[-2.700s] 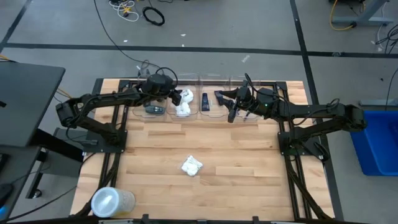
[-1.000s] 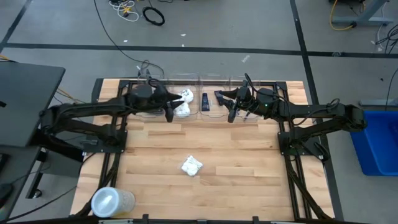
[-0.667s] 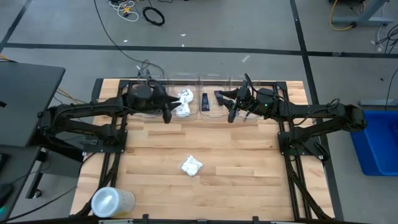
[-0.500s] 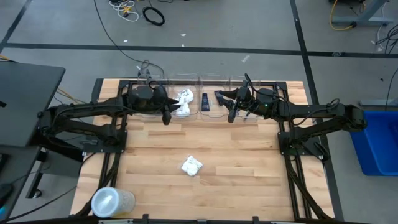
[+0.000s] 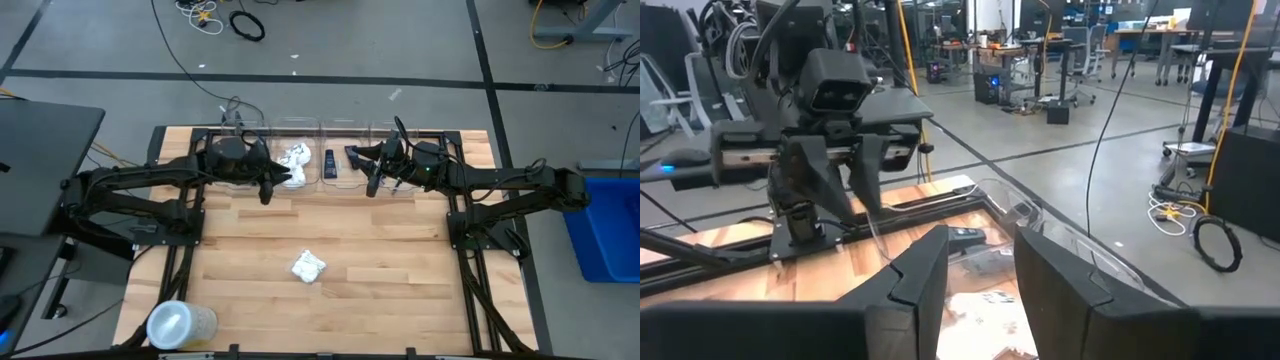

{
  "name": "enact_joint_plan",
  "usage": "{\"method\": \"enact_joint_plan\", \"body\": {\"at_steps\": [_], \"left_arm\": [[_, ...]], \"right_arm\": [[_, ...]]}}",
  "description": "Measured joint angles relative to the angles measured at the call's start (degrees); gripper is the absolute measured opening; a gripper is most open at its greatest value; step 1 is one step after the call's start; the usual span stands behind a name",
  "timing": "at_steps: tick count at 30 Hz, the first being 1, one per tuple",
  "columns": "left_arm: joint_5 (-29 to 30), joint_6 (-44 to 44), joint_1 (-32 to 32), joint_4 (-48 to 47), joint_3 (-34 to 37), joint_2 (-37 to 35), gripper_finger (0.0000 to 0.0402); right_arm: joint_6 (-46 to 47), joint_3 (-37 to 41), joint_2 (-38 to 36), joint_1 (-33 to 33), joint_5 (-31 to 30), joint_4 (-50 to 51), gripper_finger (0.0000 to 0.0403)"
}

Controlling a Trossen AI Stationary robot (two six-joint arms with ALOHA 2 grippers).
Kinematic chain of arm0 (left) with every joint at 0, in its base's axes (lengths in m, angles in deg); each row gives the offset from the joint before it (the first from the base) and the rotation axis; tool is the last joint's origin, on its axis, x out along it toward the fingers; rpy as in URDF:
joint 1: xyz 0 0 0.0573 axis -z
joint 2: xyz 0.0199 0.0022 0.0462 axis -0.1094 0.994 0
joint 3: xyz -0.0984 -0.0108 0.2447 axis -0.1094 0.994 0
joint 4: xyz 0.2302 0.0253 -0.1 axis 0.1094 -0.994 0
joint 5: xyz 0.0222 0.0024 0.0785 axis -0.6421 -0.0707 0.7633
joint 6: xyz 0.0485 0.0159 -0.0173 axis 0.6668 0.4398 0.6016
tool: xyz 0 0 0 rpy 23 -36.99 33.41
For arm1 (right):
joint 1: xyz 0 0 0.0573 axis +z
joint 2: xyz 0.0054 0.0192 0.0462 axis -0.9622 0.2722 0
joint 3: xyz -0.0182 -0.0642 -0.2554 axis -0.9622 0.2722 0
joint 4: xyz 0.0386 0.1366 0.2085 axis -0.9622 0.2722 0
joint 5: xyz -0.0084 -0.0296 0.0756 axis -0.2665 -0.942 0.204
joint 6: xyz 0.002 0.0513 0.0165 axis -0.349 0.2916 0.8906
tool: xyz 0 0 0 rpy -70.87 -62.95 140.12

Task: Pick & Place Travel size toiletries
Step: Put the white vanity pack into the middle left transparent bin

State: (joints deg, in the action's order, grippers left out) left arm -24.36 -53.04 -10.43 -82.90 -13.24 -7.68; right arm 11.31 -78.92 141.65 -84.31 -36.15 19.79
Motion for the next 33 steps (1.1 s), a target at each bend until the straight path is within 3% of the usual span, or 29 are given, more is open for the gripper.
{"method": "enact_joint_plan", "body": {"at_steps": [6, 25, 33], "left_arm": [[-5.1, -2.1, 2.1, 0.0, 0.0, 0.0, 0.0112], [1.1, -2.8, 10.7, -0.1, 0.0, 0.0, 0.0112], [0.9, 4.8, 12.4, -0.2, 0.0, 0.0, 0.0112]], "right_arm": [[-0.3, 0.0, 0.0, 0.0, 0.0, 0.8, 0.0126], [-0.4, 0.0, 0.0, 0.0, -0.1, 4.2, 0.0125], [0.3, 0.0, 0.0, 0.0, 7.5, 4.2, 0.0126]]}}
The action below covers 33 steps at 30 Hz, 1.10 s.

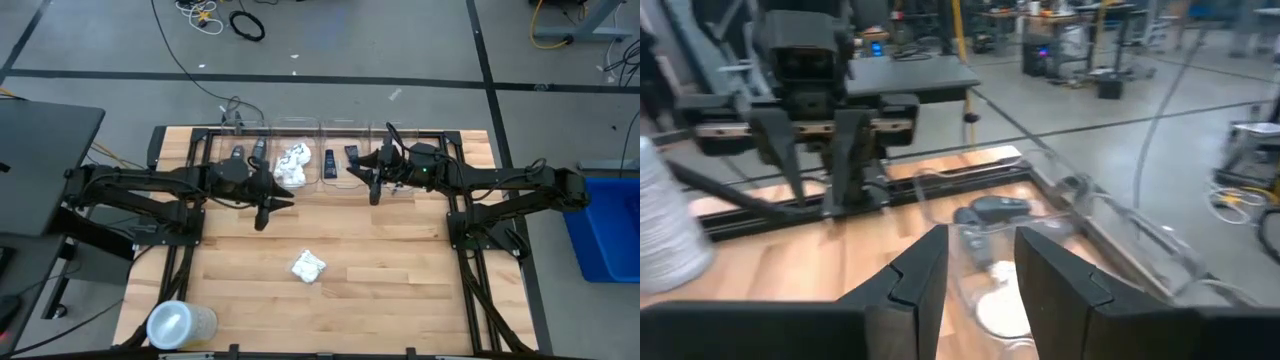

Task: Pick & Place Travel size toiletries
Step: Put the white vanity pack into the middle left transparent bin

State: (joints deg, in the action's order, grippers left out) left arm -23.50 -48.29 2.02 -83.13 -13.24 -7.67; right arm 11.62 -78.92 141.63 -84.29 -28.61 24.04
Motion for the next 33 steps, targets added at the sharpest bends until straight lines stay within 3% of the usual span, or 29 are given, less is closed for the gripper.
{"method": "enact_joint_plan", "body": {"at_steps": [6, 20, 33], "left_arm": [[0.0, 6.2, 2.6, -1.0, 0.0, 0.0, 0.0112], [0.1, 10.6, 11.1, -6.2, 1.4, 0.6, 0.0112], [4.3, 11.5, 18.7, -9.7, 1.4, 3.4, 0.0112]], "right_arm": [[0.0, 0.0, 0.0, 0.0, 6.2, 0.0, 0.0125], [5.1, 0.0, 0.0, 2.6, 6.3, 0.0, 0.0125], [5.1, 0.0, 0.0, 6.7, 6.2, 0.0, 0.0124]]}}
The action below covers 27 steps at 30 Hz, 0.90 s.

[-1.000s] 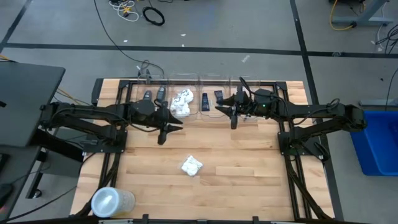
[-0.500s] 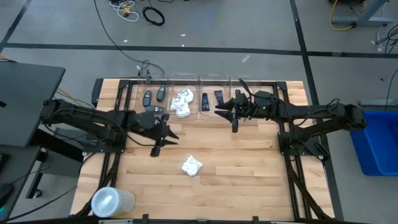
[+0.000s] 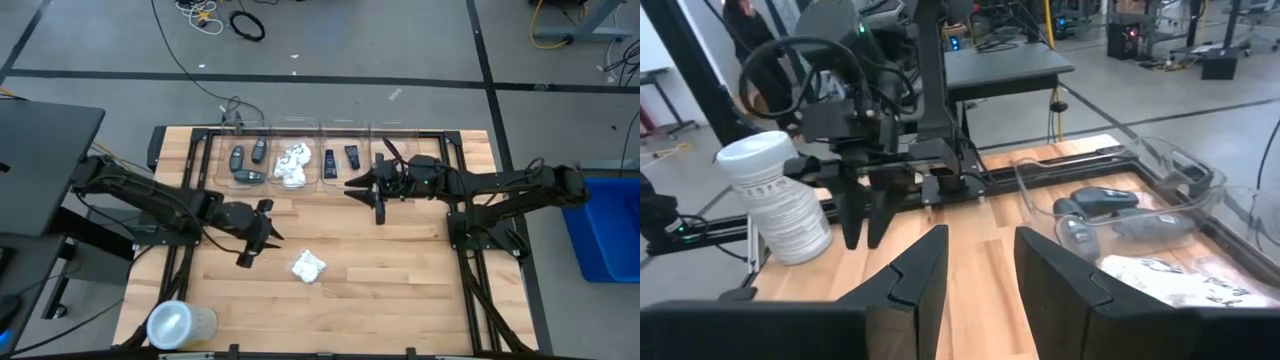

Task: Pick & Place Travel size toiletries
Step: Put the white vanity pack into the middle left transparent bin

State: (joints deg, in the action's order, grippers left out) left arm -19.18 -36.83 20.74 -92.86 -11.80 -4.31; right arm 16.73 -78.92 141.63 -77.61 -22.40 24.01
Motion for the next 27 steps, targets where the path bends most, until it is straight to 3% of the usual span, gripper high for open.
{"method": "enact_joint_plan", "body": {"at_steps": [10, 22, 27], "left_arm": [[7.0, 0.5, 6.4, 0.1, -0.1, 8.1, 0.0112], [7.8, 0.4, 13.2, 4.9, -0.1, 17.9, 0.0112], [11.9, 0.5, 15.1, 6.6, -0.1, 20.7, 0.0112]], "right_arm": [[0.0, 0.0, 0.0, 0.5, 0.0, -0.4, 0.0124], [0.0, 0.0, 0.0, 0.5, -0.1, -0.4, 0.0123], [0.0, 0.0, 0.0, 0.5, -0.1, -0.2, 0.0123]]}}
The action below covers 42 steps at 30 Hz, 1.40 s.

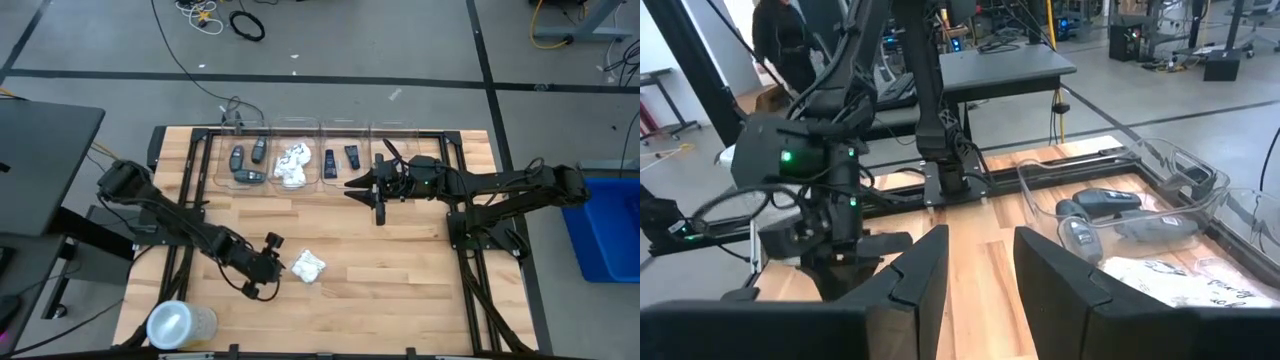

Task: Pick & Place Travel size toiletries
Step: Put the white vanity pack into the middle left transparent bin

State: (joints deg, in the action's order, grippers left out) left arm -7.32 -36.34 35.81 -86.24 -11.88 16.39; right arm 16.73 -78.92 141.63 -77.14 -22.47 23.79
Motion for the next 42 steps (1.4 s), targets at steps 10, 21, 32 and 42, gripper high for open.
{"method": "enact_joint_plan", "body": {"at_steps": [10, 21, 32, 42], "left_arm": [[-1.0, -0.8, 0.5, 2.2, 0.0, 5.5, 0.0112], [4.4, -1.6, 0.7, 5.0, 0.0, 6.6, 0.0112], [7.7, -1.6, 2.0, 6.1, 0.0, 7.7, 0.0112], [10.7, -3.5, 2.0, 7.1, 1.9, 7.7, 0.0112]], "right_arm": [[0.0, 0.0, 0.0, 0.0, 0.0, 0.0, 0.0122], [0.0, 0.0, 0.0, 0.0, 0.0, 0.0, 0.0121], [0.0, 0.0, 0.0, 0.0, 0.0, 0.0, 0.0118], [1.1, 0.0, 0.0, 0.0, 0.0, 0.0, 0.0117]]}}
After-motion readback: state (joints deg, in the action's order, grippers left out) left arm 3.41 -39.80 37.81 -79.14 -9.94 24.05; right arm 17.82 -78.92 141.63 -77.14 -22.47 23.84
